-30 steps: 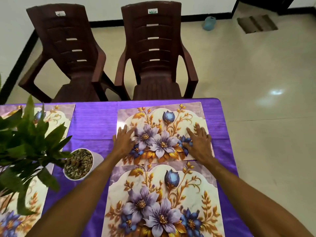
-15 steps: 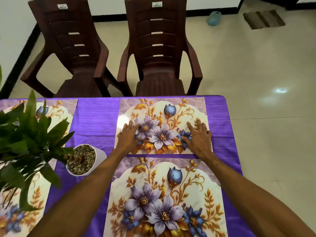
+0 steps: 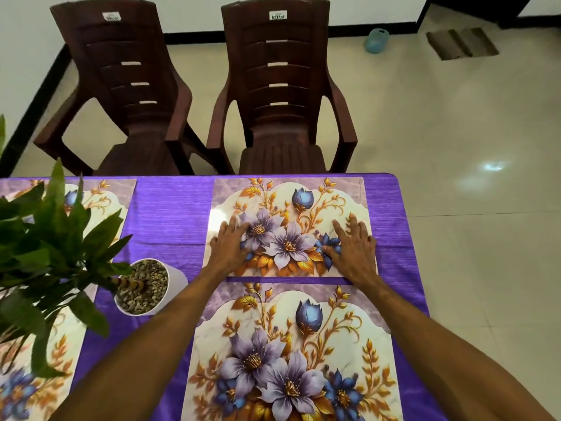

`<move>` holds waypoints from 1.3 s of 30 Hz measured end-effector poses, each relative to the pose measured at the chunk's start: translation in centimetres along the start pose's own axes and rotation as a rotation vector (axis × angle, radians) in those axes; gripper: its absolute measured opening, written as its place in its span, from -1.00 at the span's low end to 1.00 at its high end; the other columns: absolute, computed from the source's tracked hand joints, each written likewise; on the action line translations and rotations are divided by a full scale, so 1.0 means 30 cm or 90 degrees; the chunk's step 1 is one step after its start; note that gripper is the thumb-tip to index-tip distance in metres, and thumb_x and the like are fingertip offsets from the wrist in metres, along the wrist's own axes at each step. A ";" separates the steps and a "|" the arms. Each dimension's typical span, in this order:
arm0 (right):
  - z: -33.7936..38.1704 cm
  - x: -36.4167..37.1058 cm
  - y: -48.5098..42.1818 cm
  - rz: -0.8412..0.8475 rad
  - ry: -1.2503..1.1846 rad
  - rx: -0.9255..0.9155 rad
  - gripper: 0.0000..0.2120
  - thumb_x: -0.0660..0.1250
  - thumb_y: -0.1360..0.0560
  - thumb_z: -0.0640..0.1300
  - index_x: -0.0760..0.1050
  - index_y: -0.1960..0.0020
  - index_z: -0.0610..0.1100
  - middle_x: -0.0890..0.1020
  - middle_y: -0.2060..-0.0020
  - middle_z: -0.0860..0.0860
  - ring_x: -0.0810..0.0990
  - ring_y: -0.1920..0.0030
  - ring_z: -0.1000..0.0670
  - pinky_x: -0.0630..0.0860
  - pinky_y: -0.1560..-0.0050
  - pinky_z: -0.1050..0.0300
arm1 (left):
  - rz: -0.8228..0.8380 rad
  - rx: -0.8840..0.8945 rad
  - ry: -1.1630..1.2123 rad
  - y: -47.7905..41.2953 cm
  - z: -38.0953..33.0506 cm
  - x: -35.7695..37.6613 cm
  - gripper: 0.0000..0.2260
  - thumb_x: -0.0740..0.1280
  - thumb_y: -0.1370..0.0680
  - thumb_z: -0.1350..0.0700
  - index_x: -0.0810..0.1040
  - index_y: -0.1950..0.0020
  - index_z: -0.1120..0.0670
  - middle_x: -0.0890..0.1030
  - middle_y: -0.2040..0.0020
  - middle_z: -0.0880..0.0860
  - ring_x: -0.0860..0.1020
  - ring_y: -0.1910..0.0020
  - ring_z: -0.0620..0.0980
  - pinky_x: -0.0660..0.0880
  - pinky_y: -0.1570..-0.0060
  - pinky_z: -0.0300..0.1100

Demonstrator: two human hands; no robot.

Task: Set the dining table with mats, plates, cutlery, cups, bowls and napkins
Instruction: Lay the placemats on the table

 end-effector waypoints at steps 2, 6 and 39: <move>-0.002 -0.003 -0.004 0.002 0.004 0.001 -0.28 0.17 -0.55 0.35 0.08 -0.61 0.12 -0.07 -0.63 -0.09 -0.06 -0.61 -0.23 0.01 -0.51 -0.32 | 0.001 0.001 -0.005 0.000 -0.008 -0.001 -0.39 0.42 -0.56 0.09 0.26 -0.55 -0.02 0.06 -0.62 0.12 0.08 -0.56 0.23 0.27 -0.36 0.37; -0.003 -0.004 -0.008 0.001 0.008 0.000 -0.28 0.16 -0.55 0.35 0.07 -0.61 0.12 -0.07 -0.63 -0.09 -0.06 -0.61 -0.24 0.01 -0.51 -0.32 | 0.004 -0.004 0.000 0.001 -0.012 -0.002 -0.38 0.44 -0.54 0.09 0.26 -0.55 -0.02 0.05 -0.62 0.11 0.05 -0.57 0.23 0.24 -0.38 0.38; -0.007 -0.002 0.031 0.013 0.007 -0.020 -0.26 0.08 -0.55 0.36 0.03 -0.62 0.09 -0.11 -0.63 -0.10 -0.11 -0.61 -0.25 -0.07 -0.52 -0.34 | 0.015 0.009 -0.005 0.028 0.010 -0.005 -0.34 0.41 -0.55 -0.04 0.22 -0.58 -0.04 0.03 -0.63 0.12 0.01 -0.59 0.21 0.22 -0.42 0.32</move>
Point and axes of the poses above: each hand's wrist, its own y-axis away from the middle knuckle, its own x-axis out of the palm, z = x × y, the point moved 2 cm from there along -y, towards the middle knuckle
